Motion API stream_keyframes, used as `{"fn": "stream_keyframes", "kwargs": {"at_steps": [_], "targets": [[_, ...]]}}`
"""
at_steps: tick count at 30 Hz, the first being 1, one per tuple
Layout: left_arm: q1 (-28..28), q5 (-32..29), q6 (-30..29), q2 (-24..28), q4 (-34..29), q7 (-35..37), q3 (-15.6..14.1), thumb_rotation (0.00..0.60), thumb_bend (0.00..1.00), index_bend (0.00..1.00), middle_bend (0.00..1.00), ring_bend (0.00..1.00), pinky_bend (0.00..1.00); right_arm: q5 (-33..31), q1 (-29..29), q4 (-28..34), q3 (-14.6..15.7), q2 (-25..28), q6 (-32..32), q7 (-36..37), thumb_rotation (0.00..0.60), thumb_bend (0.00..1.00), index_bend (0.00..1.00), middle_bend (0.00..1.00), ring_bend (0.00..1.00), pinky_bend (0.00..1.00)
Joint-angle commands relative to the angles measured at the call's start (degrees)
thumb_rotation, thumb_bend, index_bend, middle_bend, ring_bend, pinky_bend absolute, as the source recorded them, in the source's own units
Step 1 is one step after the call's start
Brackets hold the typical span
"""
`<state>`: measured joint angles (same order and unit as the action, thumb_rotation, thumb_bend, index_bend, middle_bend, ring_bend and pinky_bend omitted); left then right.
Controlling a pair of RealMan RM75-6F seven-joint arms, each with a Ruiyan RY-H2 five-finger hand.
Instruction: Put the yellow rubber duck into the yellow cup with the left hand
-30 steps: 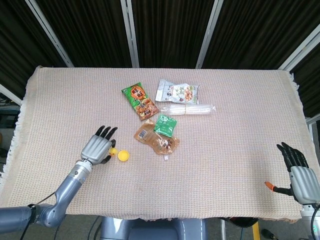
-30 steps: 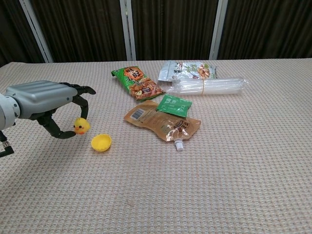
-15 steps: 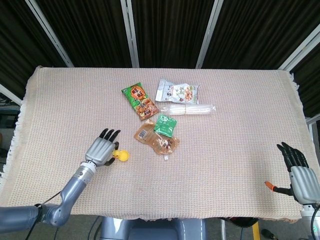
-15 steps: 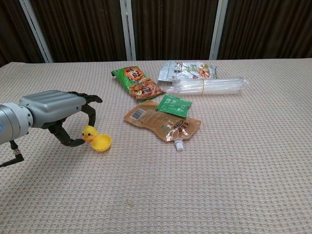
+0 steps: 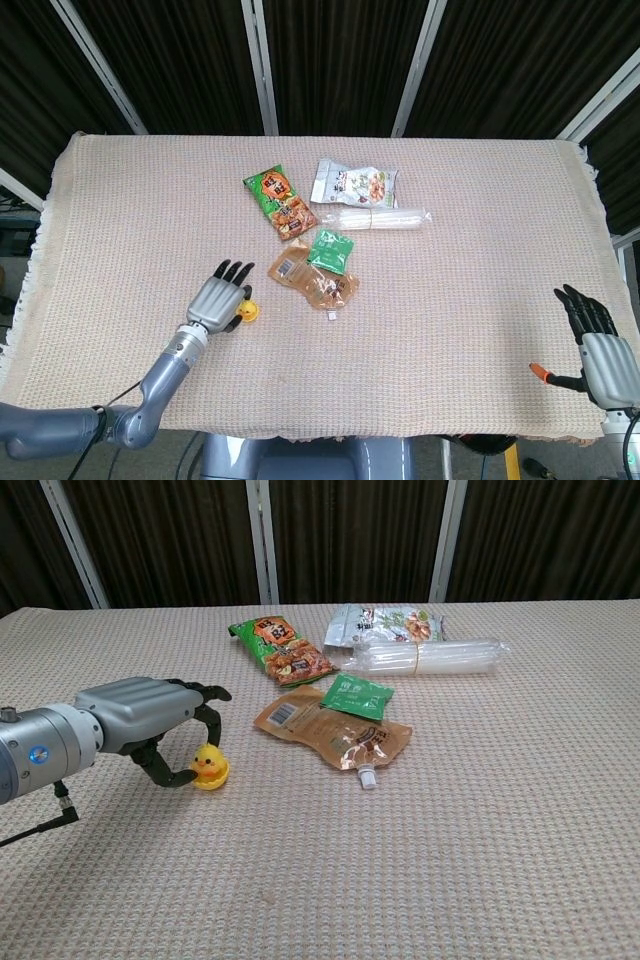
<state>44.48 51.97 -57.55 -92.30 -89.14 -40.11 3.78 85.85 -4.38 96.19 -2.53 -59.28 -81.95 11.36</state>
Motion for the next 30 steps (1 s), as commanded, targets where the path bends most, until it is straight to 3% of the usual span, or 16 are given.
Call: {"fn": "stream_keyframes", "kwargs": {"at_steps": [1, 6, 18, 24, 30], "targets": [[0.07, 0.24, -0.02, 0.04, -0.27, 0.07, -0.02, 0.6, 0.44, 0.32, 0.0, 0.0, 0.0, 0.03, 0.01, -0.03, -0.01, 0.0, -0.05, 0.01, 0.6, 0.01, 0.02, 0.0, 0.0, 0.0], [0.1, 0.4, -0.01, 0.71, -1.09, 0.05, -0.22, 0.6, 0.37, 0.22, 0.0, 0.0, 0.0, 0.1, 0.05, -0.06, -0.01, 0.0, -0.14, 0.06, 0.6, 0.01, 0.02, 0.0, 0.0, 0.0], [-1.34, 2.29, -2.15, 5.08, -6.51, 2.15, -0.42, 0.6, 0.35, 0.17, 0.0, 0.0, 0.0, 0.1, 0.12, -0.16, 0.04, -0.1, -0.16, -0.29, 0.6, 0.01, 0.02, 0.0, 0.0, 0.0], [-6.18, 9.66, -10.46, 11.7, -13.82, 4.59, -2.47, 0.6, 0.28, 0.14, 0.0, 0.0, 0.0, -0.21, -0.06, -0.47, 0.04, -0.22, 0.32, -1.07, 0.6, 0.01, 0.04, 0.0, 0.0, 0.0], [-13.9, 18.17, -20.89, 18.24, -18.52, 6.38, -8.0, 0.6, 0.04, 0.02, 0.0, 0.0, 0.0, -0.43, -0.21, -0.68, 0.01, -0.5, 0.59, -2.48, 0.6, 0.01, 0.02, 0.0, 0.0, 0.0]]}}
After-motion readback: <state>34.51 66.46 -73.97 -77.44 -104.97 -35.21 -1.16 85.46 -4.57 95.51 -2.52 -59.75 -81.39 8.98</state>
